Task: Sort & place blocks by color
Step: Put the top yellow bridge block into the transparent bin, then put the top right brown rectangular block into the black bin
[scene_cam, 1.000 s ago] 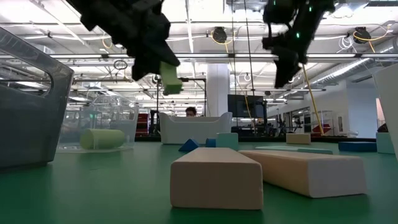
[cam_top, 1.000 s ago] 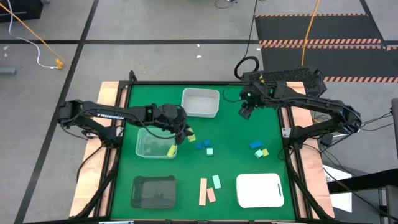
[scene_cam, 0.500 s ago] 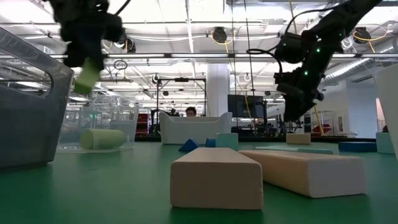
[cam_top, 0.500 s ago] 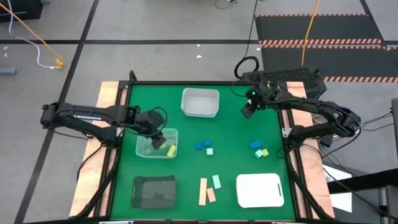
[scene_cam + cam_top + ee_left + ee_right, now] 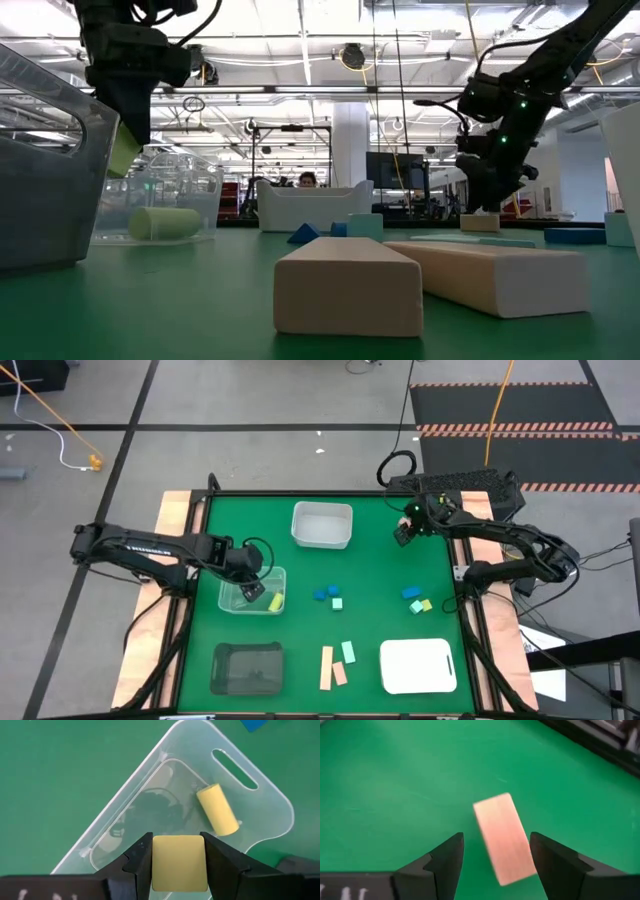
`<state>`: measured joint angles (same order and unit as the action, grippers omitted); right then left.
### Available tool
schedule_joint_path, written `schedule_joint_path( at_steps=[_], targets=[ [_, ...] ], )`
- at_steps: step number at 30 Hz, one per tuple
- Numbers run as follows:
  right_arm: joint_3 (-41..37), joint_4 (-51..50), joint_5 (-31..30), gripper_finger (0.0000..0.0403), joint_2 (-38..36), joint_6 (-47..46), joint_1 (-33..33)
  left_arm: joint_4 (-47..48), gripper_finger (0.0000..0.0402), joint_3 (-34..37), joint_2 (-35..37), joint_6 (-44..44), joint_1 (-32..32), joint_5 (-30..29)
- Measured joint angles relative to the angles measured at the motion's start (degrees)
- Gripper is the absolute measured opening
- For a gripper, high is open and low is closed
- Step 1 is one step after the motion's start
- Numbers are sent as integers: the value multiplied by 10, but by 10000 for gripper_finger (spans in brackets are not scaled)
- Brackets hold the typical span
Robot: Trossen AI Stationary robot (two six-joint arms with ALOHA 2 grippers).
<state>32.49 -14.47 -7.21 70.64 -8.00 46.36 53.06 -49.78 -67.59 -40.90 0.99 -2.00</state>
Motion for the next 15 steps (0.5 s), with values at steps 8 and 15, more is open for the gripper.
schedule_joint_path(
  at_steps=[8,15],
  targets=[
    [-28,35,45,223,0,11,24,-1,149,0,1,-38,0,0],
    [-51,66,60,220,0,5,28,-1,224,0,1,-74,0,0]
  ],
)
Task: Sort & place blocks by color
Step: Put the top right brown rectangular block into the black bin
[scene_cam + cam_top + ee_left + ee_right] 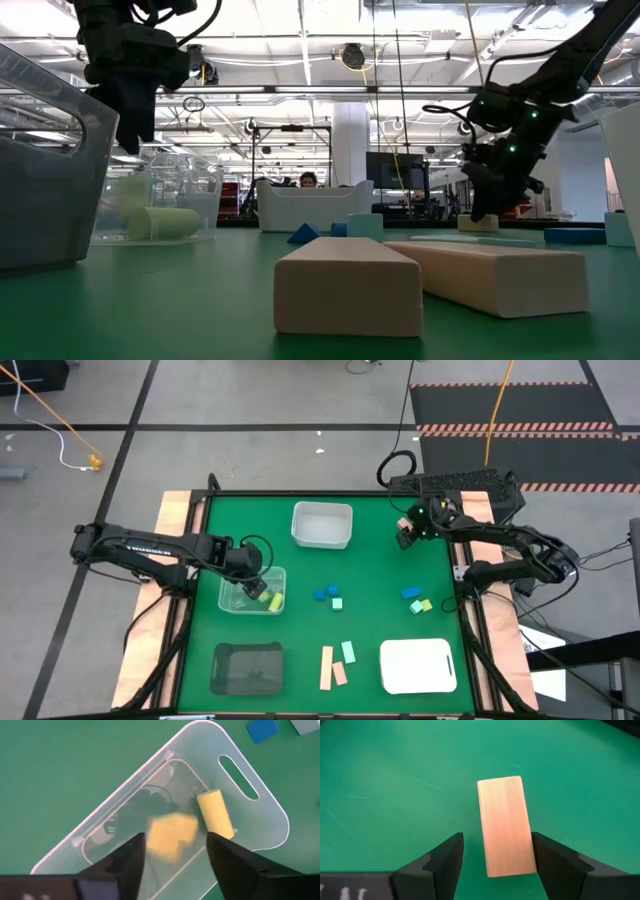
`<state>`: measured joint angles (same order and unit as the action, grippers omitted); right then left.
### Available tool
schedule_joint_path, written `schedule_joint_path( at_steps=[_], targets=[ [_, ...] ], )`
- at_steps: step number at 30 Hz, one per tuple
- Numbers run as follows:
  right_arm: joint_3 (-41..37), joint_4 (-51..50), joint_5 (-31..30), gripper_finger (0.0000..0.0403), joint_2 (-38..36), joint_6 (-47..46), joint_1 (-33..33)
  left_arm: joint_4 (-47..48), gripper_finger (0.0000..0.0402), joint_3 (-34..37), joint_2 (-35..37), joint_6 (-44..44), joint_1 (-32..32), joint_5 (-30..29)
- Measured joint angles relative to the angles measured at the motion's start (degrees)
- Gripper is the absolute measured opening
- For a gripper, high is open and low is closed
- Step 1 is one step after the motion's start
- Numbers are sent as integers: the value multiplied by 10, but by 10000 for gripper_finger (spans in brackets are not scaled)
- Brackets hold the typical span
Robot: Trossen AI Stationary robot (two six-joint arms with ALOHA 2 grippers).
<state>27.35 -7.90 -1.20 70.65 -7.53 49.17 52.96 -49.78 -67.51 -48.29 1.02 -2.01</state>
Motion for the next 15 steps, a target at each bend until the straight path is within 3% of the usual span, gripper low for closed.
schedule_joint_path(
  at_steps=[8,15],
  targets=[
    [-29,4,6,204,0,-8,0,-1,303,0,0,-13,0,31],
    [-59,22,9,111,-2,-9,0,-34,320,0,0,-32,-3,35]
  ],
)
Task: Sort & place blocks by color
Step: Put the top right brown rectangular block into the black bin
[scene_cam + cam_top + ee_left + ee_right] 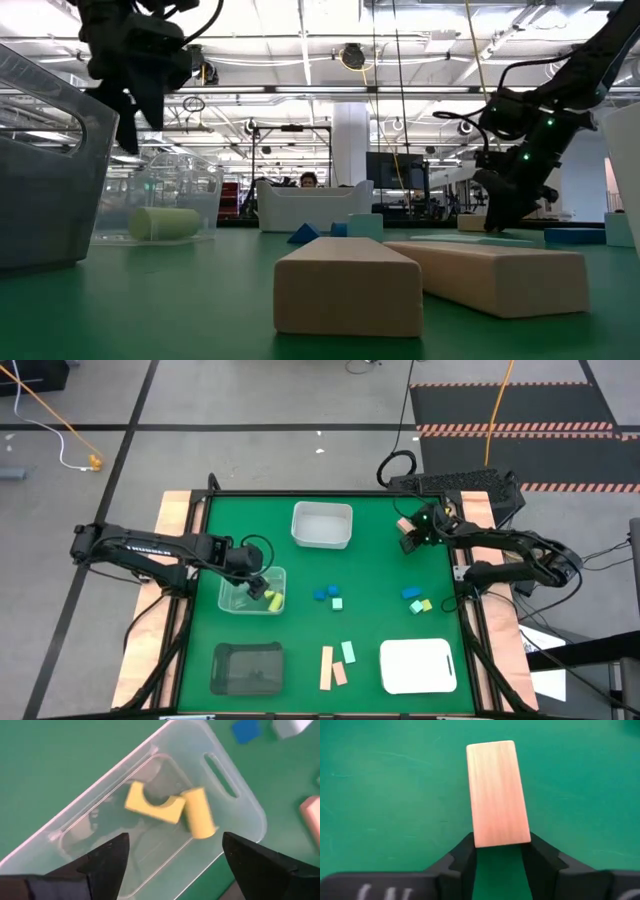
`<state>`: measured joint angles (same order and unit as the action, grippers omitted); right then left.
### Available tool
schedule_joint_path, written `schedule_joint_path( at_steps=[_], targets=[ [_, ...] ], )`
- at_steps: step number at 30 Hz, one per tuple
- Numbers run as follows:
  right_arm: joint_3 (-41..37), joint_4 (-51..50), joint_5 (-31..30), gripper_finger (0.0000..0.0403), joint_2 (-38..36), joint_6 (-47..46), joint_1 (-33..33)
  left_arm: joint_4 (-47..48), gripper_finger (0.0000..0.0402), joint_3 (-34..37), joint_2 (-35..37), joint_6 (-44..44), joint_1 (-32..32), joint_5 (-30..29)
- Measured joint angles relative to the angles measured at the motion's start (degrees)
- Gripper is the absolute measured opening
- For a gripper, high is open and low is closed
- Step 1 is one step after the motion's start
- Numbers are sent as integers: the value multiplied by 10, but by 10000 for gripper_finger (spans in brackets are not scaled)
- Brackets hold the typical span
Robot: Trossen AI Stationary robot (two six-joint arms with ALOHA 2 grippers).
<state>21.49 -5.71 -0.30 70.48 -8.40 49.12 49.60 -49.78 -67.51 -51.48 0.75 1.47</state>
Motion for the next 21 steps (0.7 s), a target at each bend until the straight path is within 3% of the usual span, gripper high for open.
schedule_joint_path(
  at_steps=[8,14,21],
  targets=[
    [-6,44,23,109,-1,-42,0,-123,322,0,0,7,-17,0],
    [-8,81,108,109,-34,-102,-2,-250,322,0,0,54,-30,0],
    [-7,209,184,109,-105,-190,-26,-406,322,0,0,163,-51,-4]
  ],
)
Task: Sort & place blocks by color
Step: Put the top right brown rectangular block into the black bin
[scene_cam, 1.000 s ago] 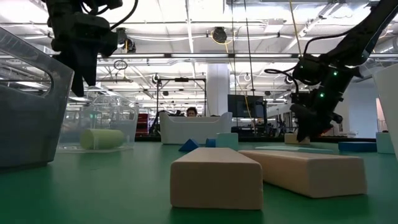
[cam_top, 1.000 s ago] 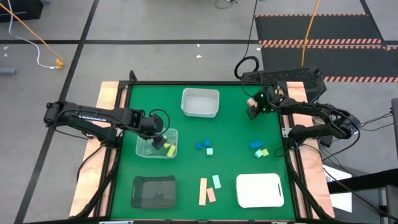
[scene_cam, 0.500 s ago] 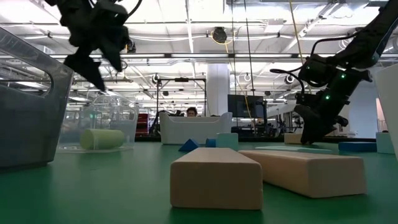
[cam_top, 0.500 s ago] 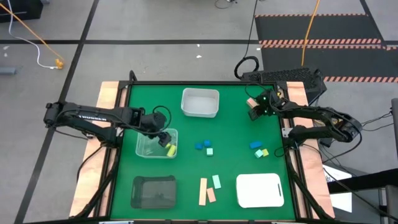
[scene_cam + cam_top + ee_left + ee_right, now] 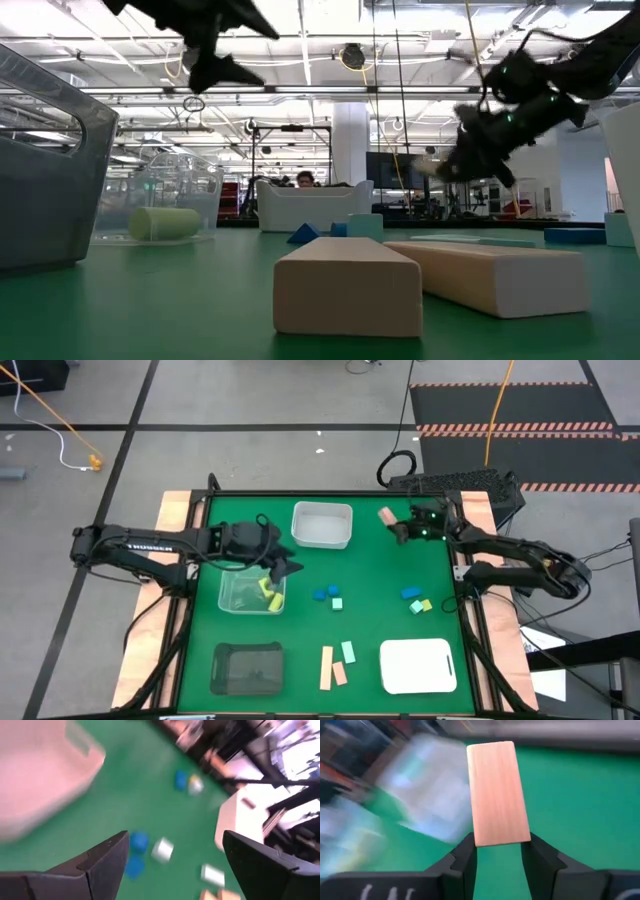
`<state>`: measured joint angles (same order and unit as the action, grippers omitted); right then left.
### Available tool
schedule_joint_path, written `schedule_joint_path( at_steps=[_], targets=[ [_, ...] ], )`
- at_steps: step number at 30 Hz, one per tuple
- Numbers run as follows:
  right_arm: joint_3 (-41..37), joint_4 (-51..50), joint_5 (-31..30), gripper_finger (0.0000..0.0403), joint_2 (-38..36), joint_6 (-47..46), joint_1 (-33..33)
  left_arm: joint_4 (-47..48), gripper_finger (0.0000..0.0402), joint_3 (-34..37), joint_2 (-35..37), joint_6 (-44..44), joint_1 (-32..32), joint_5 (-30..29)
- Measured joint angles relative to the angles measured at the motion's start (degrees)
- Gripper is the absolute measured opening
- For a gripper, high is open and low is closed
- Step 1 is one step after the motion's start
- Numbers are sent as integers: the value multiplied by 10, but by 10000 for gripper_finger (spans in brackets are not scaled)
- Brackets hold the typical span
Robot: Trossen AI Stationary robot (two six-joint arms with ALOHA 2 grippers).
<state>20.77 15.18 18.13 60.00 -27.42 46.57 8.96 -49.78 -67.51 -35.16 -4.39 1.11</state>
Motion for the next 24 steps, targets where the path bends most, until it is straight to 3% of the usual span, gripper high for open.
schedule_joint_path(
  at_steps=[3,8,14,17,24],
  targets=[
    [1,84,32,109,-23,-71,-24,-54,322,0,0,83,-8,-13],
    [2,197,70,109,-36,-176,-99,-132,322,0,0,302,-23,-31],
    [23,216,75,109,-30,-244,-182,-196,321,0,0,513,-41,-32],
    [60,191,76,109,-19,-240,-214,-200,322,0,0,543,-51,-33],
    [165,90,97,109,25,-202,-247,-197,321,0,-4,521,-66,-32]
  ],
)
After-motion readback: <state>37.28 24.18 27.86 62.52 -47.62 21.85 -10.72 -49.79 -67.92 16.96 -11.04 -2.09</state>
